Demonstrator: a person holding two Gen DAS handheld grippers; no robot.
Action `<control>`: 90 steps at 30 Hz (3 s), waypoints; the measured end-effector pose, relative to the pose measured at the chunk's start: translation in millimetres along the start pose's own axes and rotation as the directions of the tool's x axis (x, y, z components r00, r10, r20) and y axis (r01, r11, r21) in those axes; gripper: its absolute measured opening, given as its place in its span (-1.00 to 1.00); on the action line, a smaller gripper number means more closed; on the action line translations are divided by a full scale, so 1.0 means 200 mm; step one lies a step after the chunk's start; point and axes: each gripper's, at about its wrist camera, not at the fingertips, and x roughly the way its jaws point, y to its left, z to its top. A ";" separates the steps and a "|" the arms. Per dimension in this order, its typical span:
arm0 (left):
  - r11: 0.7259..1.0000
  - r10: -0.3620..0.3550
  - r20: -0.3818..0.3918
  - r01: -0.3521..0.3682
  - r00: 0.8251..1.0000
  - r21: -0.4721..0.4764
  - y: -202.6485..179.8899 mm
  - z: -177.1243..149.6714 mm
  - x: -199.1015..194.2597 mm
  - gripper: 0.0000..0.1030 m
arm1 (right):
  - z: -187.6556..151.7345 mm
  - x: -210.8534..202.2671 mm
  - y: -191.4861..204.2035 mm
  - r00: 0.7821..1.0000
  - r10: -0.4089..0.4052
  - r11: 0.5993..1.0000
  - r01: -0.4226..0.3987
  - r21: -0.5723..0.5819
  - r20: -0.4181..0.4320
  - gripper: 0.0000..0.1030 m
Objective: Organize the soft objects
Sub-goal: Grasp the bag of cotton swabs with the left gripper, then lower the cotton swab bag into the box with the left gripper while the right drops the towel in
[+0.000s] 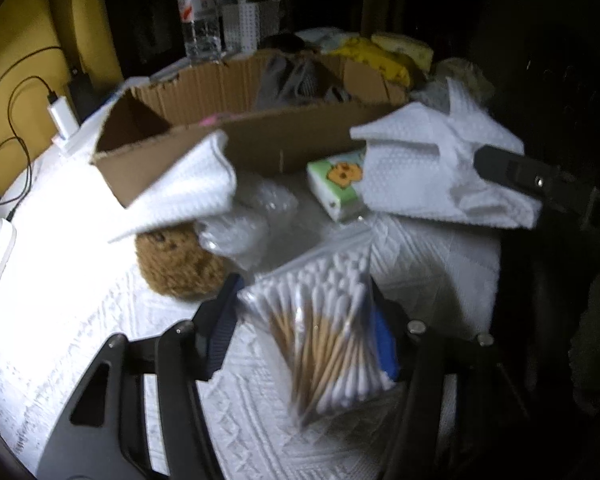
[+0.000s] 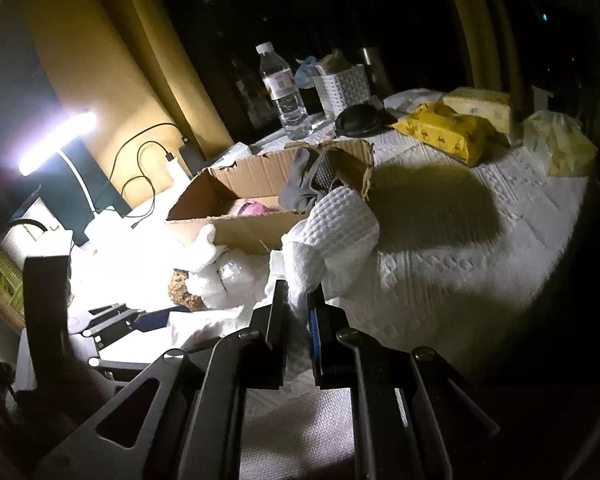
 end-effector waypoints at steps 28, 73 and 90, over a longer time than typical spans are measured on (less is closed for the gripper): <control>0.999 0.030 0.156 -0.024 0.987 -0.042 0.27 0.28 -0.19 0.15 | 0.26 0.02 0.12 1.000 0.000 0.996 0.003 -0.089 0.030 -0.80; 0.995 0.048 0.195 -0.031 0.980 -0.093 0.54 0.57 0.10 0.15 | 0.44 0.65 0.11 0.988 0.078 0.991 -0.092 -0.101 -0.135 -0.80; 0.998 0.063 0.204 -0.056 0.977 -0.039 0.52 0.63 0.17 0.15 | 0.36 0.86 0.08 0.975 0.044 0.994 -0.065 -0.089 -0.217 -0.80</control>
